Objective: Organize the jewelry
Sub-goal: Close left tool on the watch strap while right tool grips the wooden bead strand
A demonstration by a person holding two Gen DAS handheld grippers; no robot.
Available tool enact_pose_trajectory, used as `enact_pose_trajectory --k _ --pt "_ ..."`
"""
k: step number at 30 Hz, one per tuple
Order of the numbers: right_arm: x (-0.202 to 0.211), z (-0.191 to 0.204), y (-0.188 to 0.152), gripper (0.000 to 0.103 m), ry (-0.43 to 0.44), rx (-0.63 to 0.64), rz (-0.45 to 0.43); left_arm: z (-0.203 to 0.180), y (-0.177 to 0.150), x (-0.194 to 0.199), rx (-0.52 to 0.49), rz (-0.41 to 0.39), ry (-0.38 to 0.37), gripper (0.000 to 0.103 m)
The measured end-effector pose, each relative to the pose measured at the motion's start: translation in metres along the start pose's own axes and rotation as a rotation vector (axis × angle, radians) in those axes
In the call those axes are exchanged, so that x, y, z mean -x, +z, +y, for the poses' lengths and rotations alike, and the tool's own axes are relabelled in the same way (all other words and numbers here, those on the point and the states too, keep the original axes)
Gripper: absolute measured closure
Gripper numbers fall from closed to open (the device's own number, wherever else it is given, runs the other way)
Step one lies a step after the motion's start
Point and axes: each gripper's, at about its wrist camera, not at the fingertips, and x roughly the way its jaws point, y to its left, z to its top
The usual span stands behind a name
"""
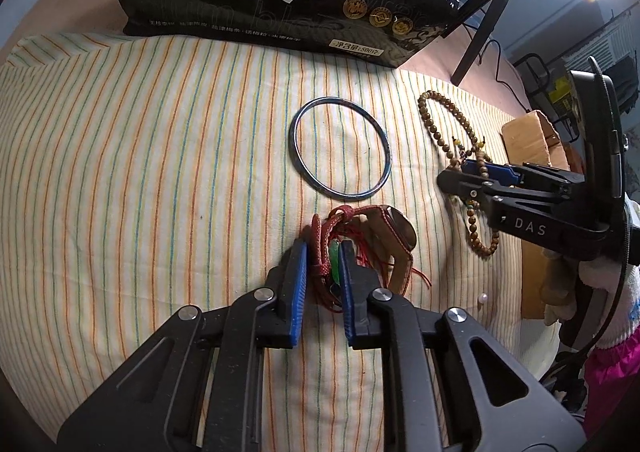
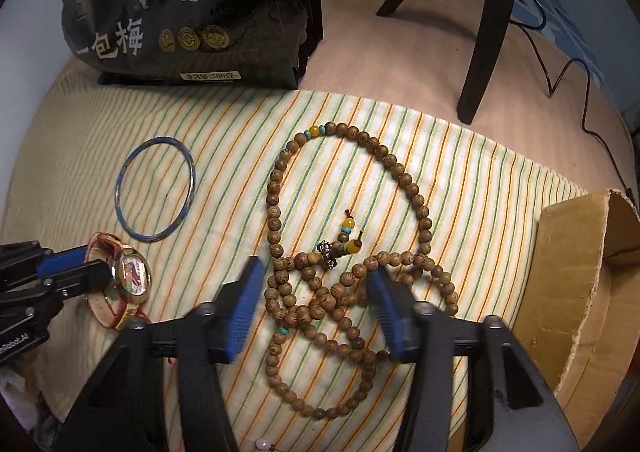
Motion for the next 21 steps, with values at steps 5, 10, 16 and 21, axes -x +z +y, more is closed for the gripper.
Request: enact_pose_trajectory --k 5,10,16,21 --pt "-0.002 -0.007 -0.02 0.088 0.019 0.001 -0.017 0.001 0.0 0.003 -0.001 -0.005 0.001 0.094" --pt "0.004 -0.012 -0.026 0.092 0.03 -0.014 -0.046 0.005 -0.001 0.01 0.0 -0.022 0.007 0.094" --pt "0.022 -0.021 -0.034 0.092 0.058 -0.038 -0.083 0.007 -0.001 0.023 0.013 -0.043 -0.009 0.094" --pt "0.043 -0.029 -0.032 0.092 0.085 -0.057 -0.118 0.005 0.0 0.034 0.016 -0.065 -0.015 0.094"
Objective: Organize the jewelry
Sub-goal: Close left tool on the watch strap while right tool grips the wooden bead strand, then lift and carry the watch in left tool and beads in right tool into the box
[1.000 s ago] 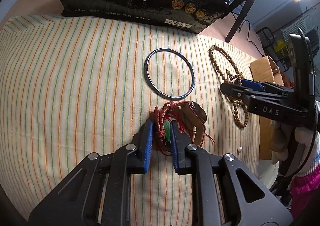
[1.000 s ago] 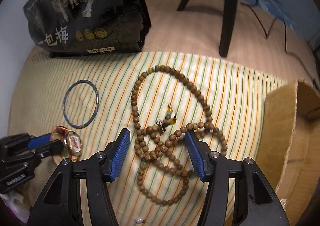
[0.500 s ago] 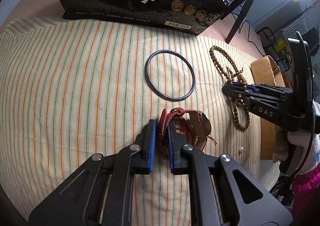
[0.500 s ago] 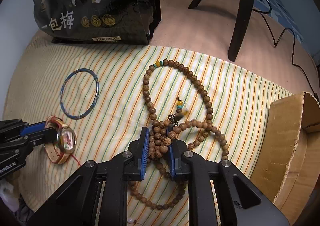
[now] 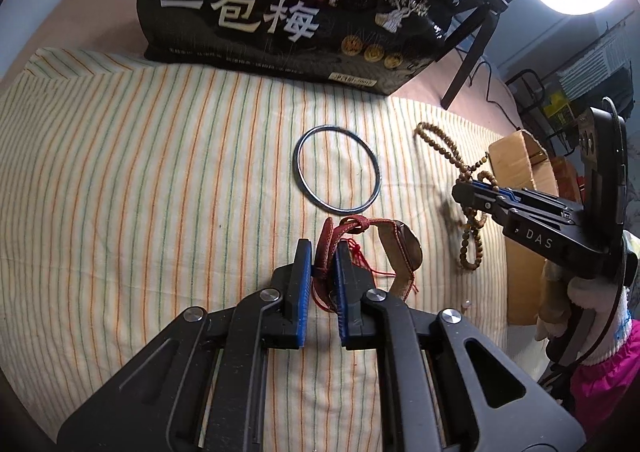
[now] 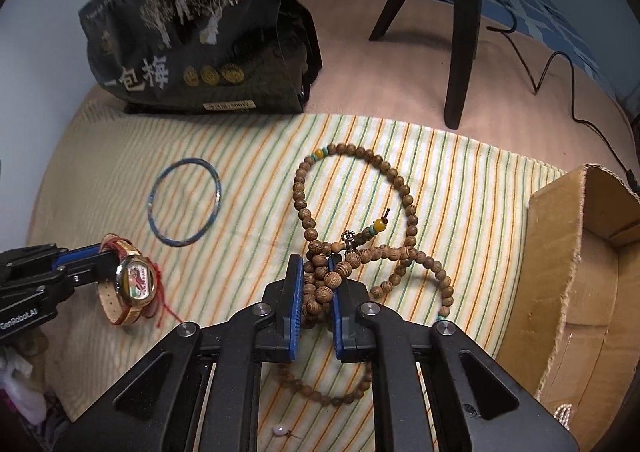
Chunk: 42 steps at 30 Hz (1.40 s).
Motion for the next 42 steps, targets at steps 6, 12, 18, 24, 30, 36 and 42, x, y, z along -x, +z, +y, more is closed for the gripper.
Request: enact_pose_trajectory --k 6,12,18,24,30,36,42 --pt "0.028 -0.012 -0.006 0.092 0.024 -0.011 -0.039 -0.007 0.0 0.015 -0.013 -0.027 -0.008 0.094" --pt "0.06 -0.011 -0.021 0.092 0.058 -0.025 -0.089 -0.02 -0.002 0.029 -0.027 -0.056 -0.028 0.094" --pt "0.096 -0.011 -0.022 0.092 0.093 -0.041 -0.152 -0.039 -0.007 0.042 -0.06 -0.077 -0.044 0.094" --pt "0.122 -0.013 -0.024 0.092 0.112 -0.057 -0.213 -0.057 -0.009 0.051 -0.078 -0.098 -0.062 0.094" --pt "0.153 -0.025 -0.031 0.092 0.119 -0.073 -0.275 -0.074 -0.01 0.062 -0.093 -0.125 -0.073 0.094" --pt "0.185 -0.049 -0.043 0.092 0.119 -0.107 -0.338 -0.097 -0.009 0.069 -0.12 -0.148 -0.087 0.094" --pt "0.211 -0.074 -0.056 0.092 0.071 -0.124 -0.383 -0.131 -0.01 0.067 -0.17 -0.16 -0.11 0.094"
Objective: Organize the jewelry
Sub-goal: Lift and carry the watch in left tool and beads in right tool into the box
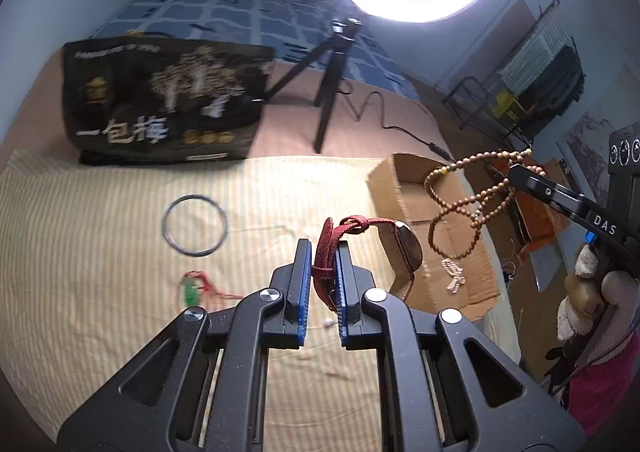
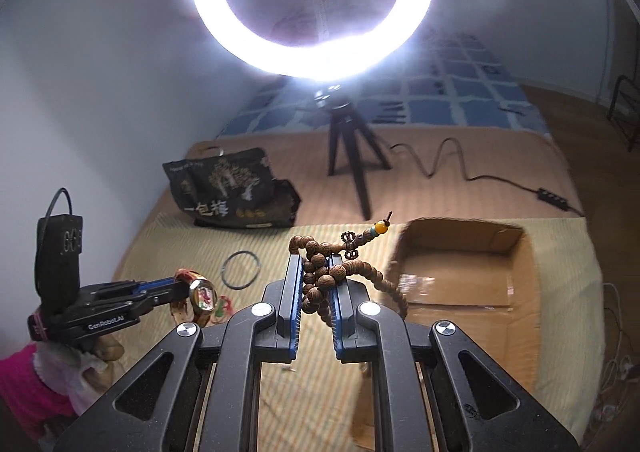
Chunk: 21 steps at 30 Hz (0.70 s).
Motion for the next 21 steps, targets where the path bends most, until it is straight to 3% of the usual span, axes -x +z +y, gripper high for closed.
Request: enact_pose_trajectory --k 10,21 --pt "0.019 -0.048 -0.002 0.092 -0.06 -0.06 -0.035 -0.055 0.001 -0.031 -0.068 0.016 -0.043 0.094" --pt "0.01 -0.087 -0.003 0.092 -0.091 -0.11 -0.04 -0.102 0.003 -0.068 -0.141 0.031 -0.043 0.094"
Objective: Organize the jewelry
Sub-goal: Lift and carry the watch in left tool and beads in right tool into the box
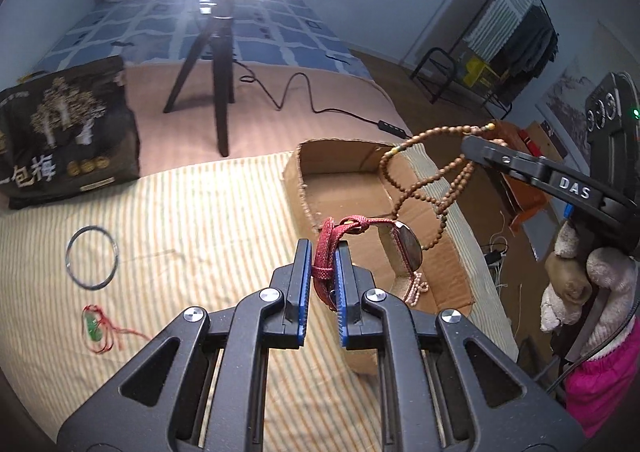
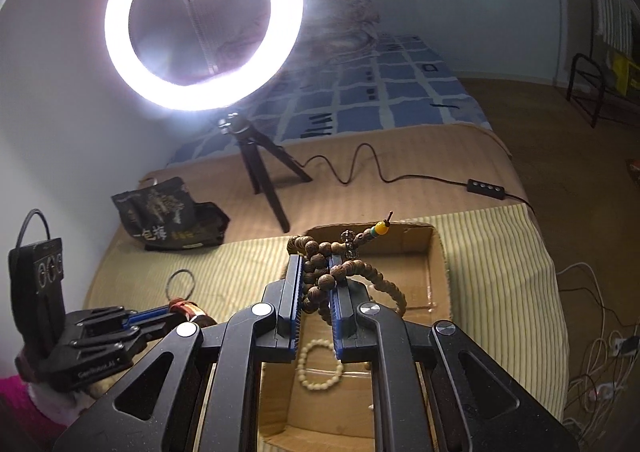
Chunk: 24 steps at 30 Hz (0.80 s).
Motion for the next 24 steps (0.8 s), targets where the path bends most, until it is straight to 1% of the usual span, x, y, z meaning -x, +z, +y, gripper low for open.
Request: enact_pose_trajectory --k 4,11,24 --pt "-0.012 -0.014 0.0 0.092 -0.011 -0.019 0.014 -0.013 0.001 -0.013 -0.021 0.008 0.003 0.094" --pt "-0.033 -0.034 -0.003 0.092 -0.005 -0.058 0.039 -0.03 -0.001 -0.04 -0.043 0.043 -0.002 0.094" --pt "-0.059 -0.055 -0.011 0.092 0.001 -0.1 0.072 -0.043 -0.007 -0.072 -0.063 0.087 -0.004 0.094"
